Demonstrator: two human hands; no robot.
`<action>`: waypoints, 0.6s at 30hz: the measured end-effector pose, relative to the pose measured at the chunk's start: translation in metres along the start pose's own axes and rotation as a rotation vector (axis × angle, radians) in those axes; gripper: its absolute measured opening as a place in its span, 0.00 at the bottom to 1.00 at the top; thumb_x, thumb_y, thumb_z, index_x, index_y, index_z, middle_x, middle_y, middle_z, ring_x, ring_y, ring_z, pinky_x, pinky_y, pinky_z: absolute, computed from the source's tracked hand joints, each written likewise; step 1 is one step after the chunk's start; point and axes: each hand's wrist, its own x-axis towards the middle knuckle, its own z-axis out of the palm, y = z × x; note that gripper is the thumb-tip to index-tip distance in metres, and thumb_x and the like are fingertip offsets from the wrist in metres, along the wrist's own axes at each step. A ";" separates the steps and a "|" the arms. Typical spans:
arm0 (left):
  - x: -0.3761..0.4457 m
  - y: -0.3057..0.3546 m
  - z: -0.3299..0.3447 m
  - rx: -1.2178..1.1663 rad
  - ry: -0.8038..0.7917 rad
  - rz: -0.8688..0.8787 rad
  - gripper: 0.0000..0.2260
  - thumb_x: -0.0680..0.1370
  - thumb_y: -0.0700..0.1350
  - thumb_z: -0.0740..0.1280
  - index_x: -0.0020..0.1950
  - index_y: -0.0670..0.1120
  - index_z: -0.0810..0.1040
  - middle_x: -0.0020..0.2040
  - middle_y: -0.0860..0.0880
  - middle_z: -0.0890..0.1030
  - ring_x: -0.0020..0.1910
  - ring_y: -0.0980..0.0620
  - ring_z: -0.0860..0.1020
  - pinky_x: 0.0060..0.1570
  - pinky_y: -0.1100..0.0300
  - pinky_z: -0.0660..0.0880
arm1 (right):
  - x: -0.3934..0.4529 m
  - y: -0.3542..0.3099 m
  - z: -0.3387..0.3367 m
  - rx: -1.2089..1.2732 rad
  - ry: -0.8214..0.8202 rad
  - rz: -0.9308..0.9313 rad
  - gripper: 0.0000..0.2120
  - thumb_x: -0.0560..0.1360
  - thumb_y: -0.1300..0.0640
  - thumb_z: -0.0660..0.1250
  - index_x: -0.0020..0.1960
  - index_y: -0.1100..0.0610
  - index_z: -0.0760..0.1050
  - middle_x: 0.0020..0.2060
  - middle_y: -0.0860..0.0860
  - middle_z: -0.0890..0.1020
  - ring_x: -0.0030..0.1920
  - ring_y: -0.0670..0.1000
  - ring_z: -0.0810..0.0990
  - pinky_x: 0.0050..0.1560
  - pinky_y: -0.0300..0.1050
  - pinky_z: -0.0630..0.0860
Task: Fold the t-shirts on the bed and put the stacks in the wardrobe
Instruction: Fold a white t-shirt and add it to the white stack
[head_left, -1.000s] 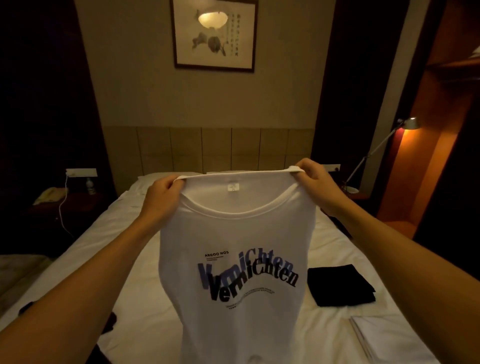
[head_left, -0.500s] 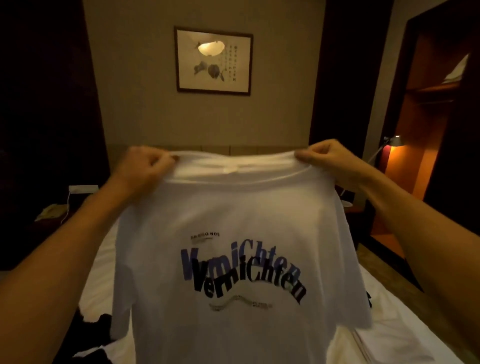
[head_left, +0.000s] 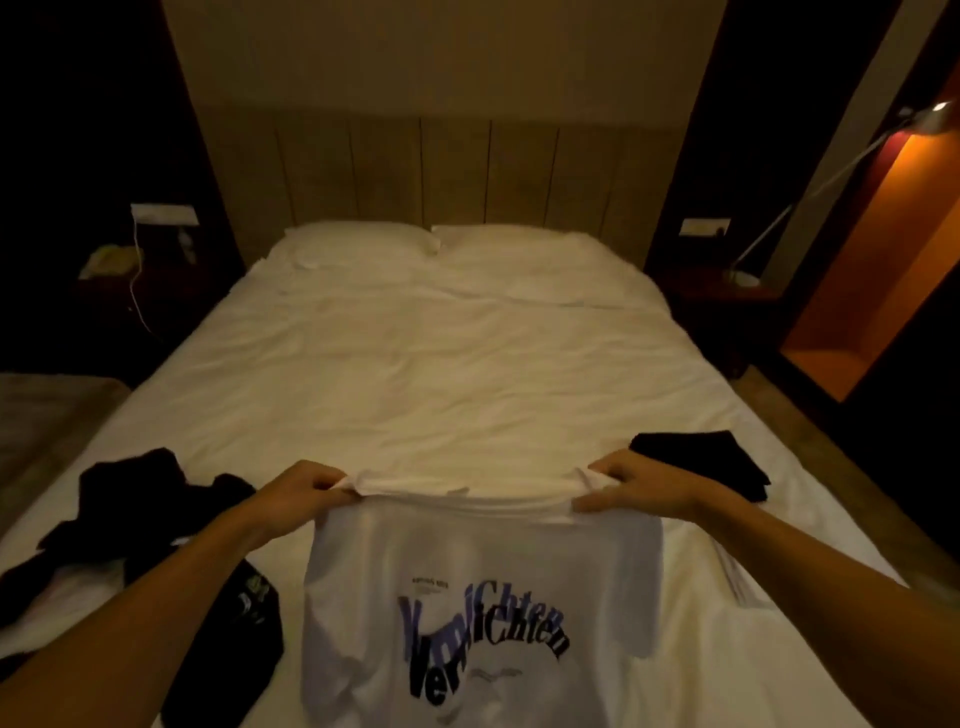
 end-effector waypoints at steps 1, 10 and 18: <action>0.011 -0.005 0.008 -0.058 0.027 -0.024 0.11 0.78 0.44 0.71 0.36 0.42 0.82 0.32 0.47 0.78 0.35 0.48 0.77 0.38 0.56 0.71 | 0.014 0.009 -0.003 0.017 0.033 -0.020 0.10 0.73 0.51 0.75 0.36 0.53 0.80 0.31 0.45 0.80 0.34 0.45 0.80 0.37 0.38 0.74; 0.151 -0.012 0.053 -0.126 0.180 -0.061 0.18 0.81 0.49 0.66 0.39 0.37 0.80 0.36 0.43 0.80 0.36 0.48 0.77 0.40 0.55 0.71 | 0.181 0.102 -0.018 0.051 0.358 0.067 0.33 0.69 0.34 0.69 0.35 0.66 0.77 0.32 0.62 0.79 0.34 0.55 0.80 0.42 0.53 0.75; 0.267 -0.057 0.086 0.019 0.131 -0.122 0.22 0.81 0.52 0.65 0.40 0.34 0.79 0.38 0.36 0.80 0.36 0.44 0.78 0.34 0.67 0.68 | 0.289 0.163 -0.008 -0.084 0.331 0.290 0.24 0.73 0.37 0.68 0.30 0.55 0.72 0.30 0.51 0.74 0.35 0.54 0.75 0.38 0.49 0.67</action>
